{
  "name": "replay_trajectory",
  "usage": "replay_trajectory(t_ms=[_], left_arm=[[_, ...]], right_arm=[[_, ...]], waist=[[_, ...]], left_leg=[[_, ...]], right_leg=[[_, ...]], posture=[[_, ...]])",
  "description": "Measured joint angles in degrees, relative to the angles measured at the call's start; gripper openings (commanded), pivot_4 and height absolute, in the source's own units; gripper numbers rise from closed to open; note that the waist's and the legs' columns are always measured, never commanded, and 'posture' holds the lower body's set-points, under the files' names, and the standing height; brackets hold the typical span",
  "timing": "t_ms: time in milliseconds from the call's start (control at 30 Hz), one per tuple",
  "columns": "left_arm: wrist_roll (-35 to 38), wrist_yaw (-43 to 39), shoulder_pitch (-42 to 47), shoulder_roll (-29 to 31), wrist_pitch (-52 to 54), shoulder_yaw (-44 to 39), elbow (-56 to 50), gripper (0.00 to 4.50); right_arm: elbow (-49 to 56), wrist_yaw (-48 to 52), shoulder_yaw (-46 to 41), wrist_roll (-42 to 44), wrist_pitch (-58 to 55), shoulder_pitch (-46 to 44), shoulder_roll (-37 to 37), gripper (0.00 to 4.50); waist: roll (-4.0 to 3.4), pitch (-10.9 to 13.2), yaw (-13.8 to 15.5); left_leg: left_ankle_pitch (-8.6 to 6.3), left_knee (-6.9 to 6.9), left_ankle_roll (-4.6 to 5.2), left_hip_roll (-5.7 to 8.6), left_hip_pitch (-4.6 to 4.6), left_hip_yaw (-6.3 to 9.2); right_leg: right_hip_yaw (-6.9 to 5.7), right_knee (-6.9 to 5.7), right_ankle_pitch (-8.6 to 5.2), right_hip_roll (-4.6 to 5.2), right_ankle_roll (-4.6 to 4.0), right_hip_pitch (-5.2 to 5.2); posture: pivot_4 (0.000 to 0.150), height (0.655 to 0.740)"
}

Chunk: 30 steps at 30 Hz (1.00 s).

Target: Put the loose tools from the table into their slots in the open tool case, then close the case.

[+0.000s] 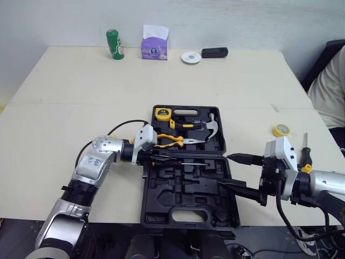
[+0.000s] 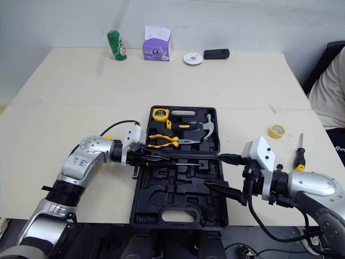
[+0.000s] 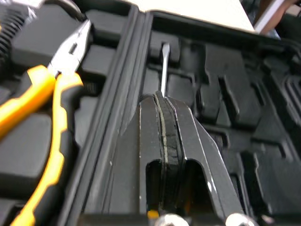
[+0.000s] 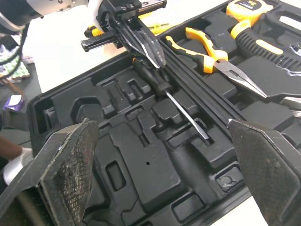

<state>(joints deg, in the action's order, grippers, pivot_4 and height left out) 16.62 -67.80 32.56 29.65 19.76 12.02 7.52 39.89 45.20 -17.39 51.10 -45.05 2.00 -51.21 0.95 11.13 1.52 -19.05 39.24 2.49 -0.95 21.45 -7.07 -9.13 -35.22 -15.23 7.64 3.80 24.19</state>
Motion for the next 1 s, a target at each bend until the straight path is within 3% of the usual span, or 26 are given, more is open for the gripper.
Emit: replay_trajectory(t_ms=[367, 767, 1000], left_arm=[[-5.8, 0.3, 0.7, 1.8, -5.9, 3.4, -0.2, 0.05], [-10.1, 1.3, 2.8, 2.4, -8.8, 8.0, 2.0, 0.05], [-10.8, 1.5, 3.6, 2.4, -8.8, 9.5, 2.4, 0.05]], right_arm=[[0.0, -0.3, 0.9, -0.6, 0.2, 1.3, 0.1, 4.5], [0.2, -0.8, 0.8, -2.1, 0.2, 4.3, 0.1, 4.5], [0.5, -1.3, 0.6, -2.2, 0.2, 5.7, 0.1, 4.5]], waist=[[-0.08, -0.1, 0.0], [-0.94, -1.4, 0.0], [-1.34, -1.7, 0.0]], left_leg=[[-0.13, -0.02, 0.02, -0.07, -0.43, 0.11], [-0.68, -0.11, 0.37, -0.17, -1.29, 0.13], [-0.76, -0.12, 0.34, -0.18, -1.33, 0.15]], right_leg=[[-0.05, 0.3, 0.0, 0.02, 0.0, -0.5], [-0.01, 0.5, -0.03, 0.06, -0.02, -1.36], [-0.01, 0.6, -0.03, 0.07, -0.01, -1.44]], posture=[[0.15, 0.7278], [0.15, 0.7278], [0.15, 0.7278]])
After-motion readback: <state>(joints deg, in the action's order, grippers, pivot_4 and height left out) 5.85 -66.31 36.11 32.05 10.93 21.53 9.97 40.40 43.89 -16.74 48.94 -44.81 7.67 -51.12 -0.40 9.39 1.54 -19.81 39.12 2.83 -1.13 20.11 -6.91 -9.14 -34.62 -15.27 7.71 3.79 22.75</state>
